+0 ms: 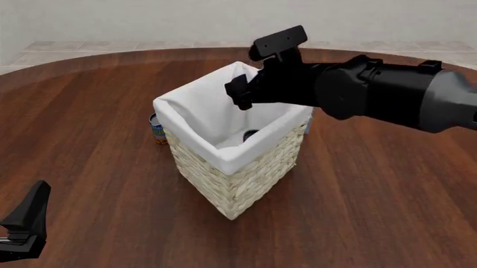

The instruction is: Pick up the tomato sauce, and put it in the basket.

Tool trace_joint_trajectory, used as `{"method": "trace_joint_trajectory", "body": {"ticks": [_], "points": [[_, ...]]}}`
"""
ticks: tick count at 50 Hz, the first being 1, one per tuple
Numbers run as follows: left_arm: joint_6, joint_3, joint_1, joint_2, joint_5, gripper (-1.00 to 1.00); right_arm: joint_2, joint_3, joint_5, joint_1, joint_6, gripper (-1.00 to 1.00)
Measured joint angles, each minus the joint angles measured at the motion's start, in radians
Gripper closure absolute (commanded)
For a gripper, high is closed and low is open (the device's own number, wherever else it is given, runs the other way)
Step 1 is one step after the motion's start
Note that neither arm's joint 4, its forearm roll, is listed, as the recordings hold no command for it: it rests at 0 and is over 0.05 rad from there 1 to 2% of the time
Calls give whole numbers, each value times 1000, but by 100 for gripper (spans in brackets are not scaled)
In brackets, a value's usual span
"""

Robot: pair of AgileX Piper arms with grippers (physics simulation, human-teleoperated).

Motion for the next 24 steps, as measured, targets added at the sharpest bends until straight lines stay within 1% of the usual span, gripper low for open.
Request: {"method": "trace_joint_trajectory", "body": {"ticks": [24], "points": [[0, 0, 0, 0, 0, -100, -63, 5, 31, 3, -18, -100]]}}
